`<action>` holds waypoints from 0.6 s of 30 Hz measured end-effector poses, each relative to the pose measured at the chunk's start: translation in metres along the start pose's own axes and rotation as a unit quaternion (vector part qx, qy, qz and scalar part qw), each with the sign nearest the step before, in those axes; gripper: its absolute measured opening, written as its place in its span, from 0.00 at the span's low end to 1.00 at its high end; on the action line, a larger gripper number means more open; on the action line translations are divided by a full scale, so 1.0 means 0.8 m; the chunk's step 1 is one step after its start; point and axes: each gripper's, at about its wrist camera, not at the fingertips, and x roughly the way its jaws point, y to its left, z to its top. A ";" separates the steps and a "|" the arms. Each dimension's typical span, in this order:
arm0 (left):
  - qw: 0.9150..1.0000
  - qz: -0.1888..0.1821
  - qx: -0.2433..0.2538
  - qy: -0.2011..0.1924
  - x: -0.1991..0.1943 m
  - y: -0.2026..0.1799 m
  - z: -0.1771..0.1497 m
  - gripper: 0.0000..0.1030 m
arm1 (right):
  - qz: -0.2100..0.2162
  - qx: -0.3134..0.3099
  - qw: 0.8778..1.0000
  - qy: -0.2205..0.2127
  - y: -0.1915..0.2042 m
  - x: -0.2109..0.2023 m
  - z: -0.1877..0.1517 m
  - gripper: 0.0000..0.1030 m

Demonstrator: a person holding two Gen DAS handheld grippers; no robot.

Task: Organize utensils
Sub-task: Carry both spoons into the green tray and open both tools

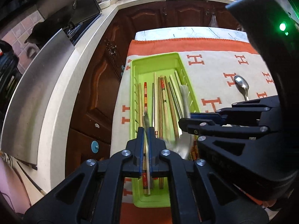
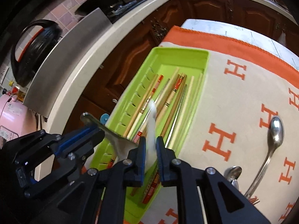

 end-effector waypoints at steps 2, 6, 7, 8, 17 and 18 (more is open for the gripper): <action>1.000 -0.007 -0.016 0.001 0.001 0.004 0.001 0.21 | -0.003 0.010 1.000 -0.002 -0.005 -0.003 0.000 0.12; 0.998 -0.021 -0.052 -0.005 0.000 0.018 0.002 0.49 | 0.003 0.025 1.000 -0.015 -0.014 -0.016 -0.006 0.13; 0.998 -0.025 -0.055 -0.008 -0.002 0.019 0.000 0.51 | 0.005 0.028 0.999 -0.020 -0.016 -0.021 -0.009 0.13; 0.998 -0.027 -0.056 -0.010 -0.004 0.019 0.000 0.53 | 0.006 0.031 0.999 -0.025 -0.018 -0.026 -0.011 0.15; 0.998 -0.037 -0.047 -0.035 -0.025 -0.002 -0.005 0.54 | 0.000 0.046 0.997 -0.061 -0.027 -0.065 -0.030 0.18; 0.998 -0.038 -0.048 -0.035 -0.027 -0.004 -0.005 0.54 | -0.001 0.046 0.997 -0.066 -0.027 -0.070 -0.033 0.18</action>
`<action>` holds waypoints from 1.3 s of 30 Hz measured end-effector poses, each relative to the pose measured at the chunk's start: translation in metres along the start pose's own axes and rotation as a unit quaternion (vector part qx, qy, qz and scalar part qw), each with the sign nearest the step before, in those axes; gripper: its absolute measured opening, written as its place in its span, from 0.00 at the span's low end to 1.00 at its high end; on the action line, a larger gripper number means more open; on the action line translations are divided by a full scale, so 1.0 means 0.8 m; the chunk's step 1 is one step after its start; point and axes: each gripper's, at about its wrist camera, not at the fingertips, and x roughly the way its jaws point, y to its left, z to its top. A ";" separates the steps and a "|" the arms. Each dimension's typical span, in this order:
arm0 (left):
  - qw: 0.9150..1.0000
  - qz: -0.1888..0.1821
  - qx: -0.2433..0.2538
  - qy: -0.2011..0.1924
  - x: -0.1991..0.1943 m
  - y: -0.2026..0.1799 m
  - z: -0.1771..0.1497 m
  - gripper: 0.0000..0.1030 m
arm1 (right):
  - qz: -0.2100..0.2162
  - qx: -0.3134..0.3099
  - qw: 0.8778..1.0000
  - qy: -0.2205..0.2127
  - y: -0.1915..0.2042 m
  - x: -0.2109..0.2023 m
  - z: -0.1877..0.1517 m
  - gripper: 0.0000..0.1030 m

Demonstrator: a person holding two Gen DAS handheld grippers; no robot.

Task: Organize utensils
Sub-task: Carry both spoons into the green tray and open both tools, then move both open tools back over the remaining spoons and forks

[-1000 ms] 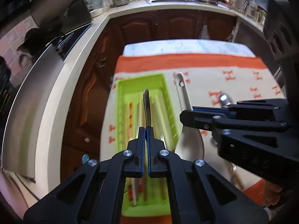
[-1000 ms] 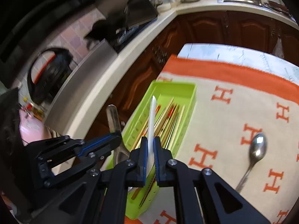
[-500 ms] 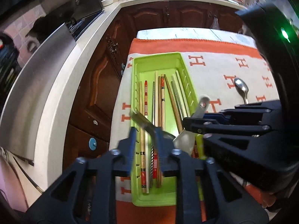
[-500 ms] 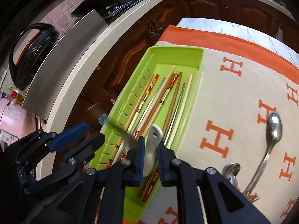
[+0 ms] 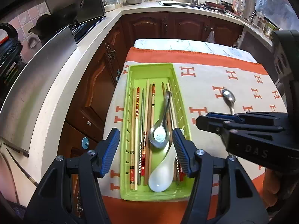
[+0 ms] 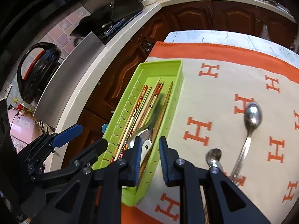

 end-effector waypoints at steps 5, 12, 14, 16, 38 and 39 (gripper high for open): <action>1.000 -0.008 -0.003 -0.005 -0.011 -0.009 0.000 0.54 | -0.002 0.006 1.000 -0.020 -0.009 -0.026 -0.008 0.18; 1.000 -0.019 0.010 -0.013 -0.024 -0.033 0.002 0.54 | -0.016 0.019 0.999 -0.043 -0.031 -0.062 -0.019 0.18; 1.000 -0.023 0.017 -0.014 -0.026 -0.042 0.004 0.54 | -0.027 0.026 0.998 -0.049 -0.041 -0.072 -0.023 0.18; 0.999 -0.026 0.022 -0.015 -0.028 -0.051 0.005 0.54 | -0.034 0.033 0.997 -0.052 -0.049 -0.079 -0.026 0.18; 0.995 -0.077 0.065 0.028 0.011 -0.134 0.012 0.54 | -0.061 0.122 0.989 -0.052 -0.149 -0.097 -0.054 0.18; 0.994 -0.083 0.064 0.034 0.016 -0.136 0.011 0.54 | -0.061 0.124 0.989 -0.049 -0.152 -0.096 -0.055 0.18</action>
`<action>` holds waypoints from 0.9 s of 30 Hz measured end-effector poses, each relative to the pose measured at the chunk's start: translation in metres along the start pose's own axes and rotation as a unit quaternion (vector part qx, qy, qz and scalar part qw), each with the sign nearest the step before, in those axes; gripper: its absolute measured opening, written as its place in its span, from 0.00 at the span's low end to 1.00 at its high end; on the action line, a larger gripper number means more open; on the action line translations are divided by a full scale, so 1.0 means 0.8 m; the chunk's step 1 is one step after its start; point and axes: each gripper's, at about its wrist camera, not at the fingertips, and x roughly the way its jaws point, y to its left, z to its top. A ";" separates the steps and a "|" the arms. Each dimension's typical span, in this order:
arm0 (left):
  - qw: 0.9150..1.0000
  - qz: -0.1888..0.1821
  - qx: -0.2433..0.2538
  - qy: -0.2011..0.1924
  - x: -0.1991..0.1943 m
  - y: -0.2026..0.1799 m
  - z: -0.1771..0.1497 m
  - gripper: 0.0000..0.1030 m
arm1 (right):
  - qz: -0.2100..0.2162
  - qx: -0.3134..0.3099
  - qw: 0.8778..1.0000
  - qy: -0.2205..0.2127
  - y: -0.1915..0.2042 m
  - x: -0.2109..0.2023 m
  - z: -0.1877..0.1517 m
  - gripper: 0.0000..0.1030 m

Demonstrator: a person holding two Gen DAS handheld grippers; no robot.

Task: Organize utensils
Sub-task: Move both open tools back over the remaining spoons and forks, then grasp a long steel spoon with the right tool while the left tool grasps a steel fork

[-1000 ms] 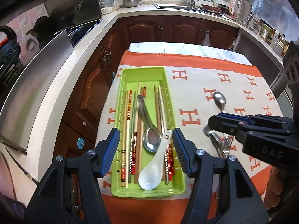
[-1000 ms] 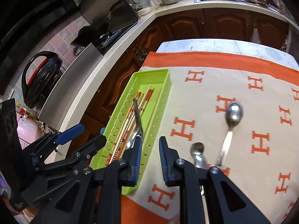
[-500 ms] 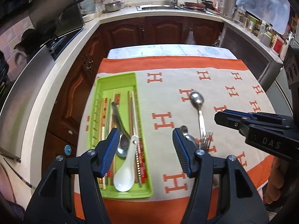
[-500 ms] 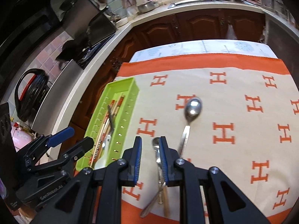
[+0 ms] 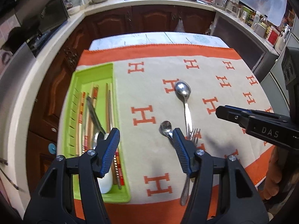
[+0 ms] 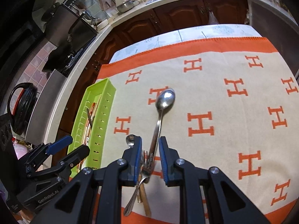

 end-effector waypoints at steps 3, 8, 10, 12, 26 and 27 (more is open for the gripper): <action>1.000 -0.018 -0.006 0.017 0.017 0.000 -0.002 0.54 | 0.005 0.006 1.000 0.011 -0.008 0.011 0.001 0.18; 0.996 -0.068 -0.018 0.055 0.047 -0.006 -0.013 0.54 | 0.015 0.021 0.999 0.034 -0.022 0.037 0.009 0.18; 0.995 -0.076 -0.017 0.064 0.055 -0.010 -0.018 0.54 | 0.016 0.023 0.999 0.040 -0.027 0.046 0.013 0.18; 0.993 -0.086 -0.014 0.079 0.066 -0.017 -0.022 0.50 | 0.019 0.026 0.998 0.049 -0.031 0.057 0.017 0.18; 0.980 -0.129 0.027 0.149 0.097 -0.056 -0.052 0.44 | 0.020 0.001 0.998 0.061 -0.022 0.127 0.055 0.18; 0.979 -0.132 0.025 0.155 0.099 -0.055 -0.055 0.43 | 0.017 -0.008 0.998 0.056 -0.018 0.130 0.057 0.18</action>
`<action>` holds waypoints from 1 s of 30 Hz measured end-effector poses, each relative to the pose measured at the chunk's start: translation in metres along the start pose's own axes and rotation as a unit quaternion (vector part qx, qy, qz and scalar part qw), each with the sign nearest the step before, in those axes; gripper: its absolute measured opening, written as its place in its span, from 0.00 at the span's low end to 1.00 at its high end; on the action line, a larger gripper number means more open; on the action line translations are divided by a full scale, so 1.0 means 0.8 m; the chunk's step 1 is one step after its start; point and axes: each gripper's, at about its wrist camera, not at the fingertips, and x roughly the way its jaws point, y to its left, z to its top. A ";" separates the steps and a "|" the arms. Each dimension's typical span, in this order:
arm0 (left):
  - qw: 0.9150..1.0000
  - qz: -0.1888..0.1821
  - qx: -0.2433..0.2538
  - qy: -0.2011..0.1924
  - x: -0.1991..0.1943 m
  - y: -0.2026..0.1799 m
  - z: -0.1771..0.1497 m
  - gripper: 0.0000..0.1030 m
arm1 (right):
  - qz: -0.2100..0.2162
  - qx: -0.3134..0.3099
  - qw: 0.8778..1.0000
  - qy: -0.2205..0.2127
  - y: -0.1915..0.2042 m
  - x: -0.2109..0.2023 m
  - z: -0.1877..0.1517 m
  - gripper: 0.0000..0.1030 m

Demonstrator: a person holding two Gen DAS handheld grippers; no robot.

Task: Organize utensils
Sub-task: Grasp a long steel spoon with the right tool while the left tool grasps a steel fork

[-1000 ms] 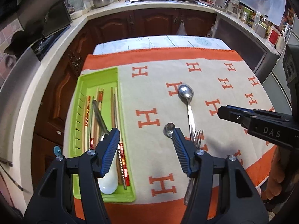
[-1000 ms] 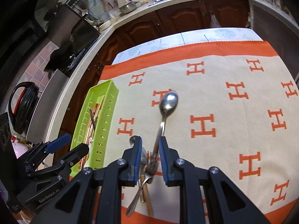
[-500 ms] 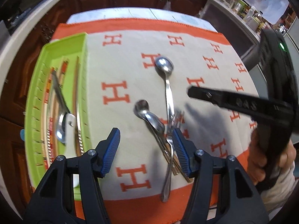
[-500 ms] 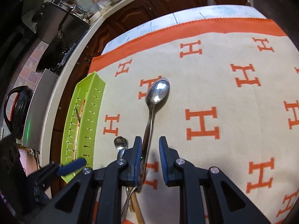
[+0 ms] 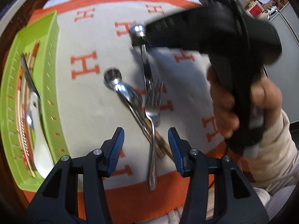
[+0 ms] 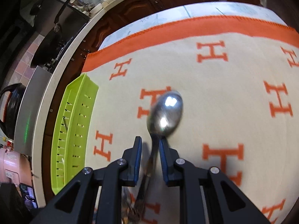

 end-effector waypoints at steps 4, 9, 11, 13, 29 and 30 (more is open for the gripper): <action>1.000 -0.014 -0.011 0.018 0.009 0.006 -0.004 0.39 | -0.019 -0.033 0.999 -0.015 0.012 0.006 0.005 0.13; 0.999 -0.027 -0.011 0.031 0.016 0.006 -0.003 0.39 | -0.041 -0.033 0.998 -0.028 0.005 -0.001 0.001 0.07; 0.999 -0.031 -0.009 0.036 0.019 0.006 -0.003 0.36 | -0.058 -0.026 0.997 -0.034 -0.004 -0.011 -0.004 0.05; 0.999 -0.032 -0.007 0.038 0.022 0.006 -0.001 0.30 | -0.063 -0.018 0.997 -0.038 -0.014 -0.022 -0.010 0.03; 1.000 0.010 -0.001 0.017 0.015 -0.007 -0.002 0.03 | -0.068 0.016 0.997 -0.043 -0.052 -0.065 -0.063 0.03; 1.000 0.007 -0.004 0.014 0.012 -0.006 -0.002 0.03 | -0.067 0.018 0.997 -0.043 -0.053 -0.066 -0.065 0.03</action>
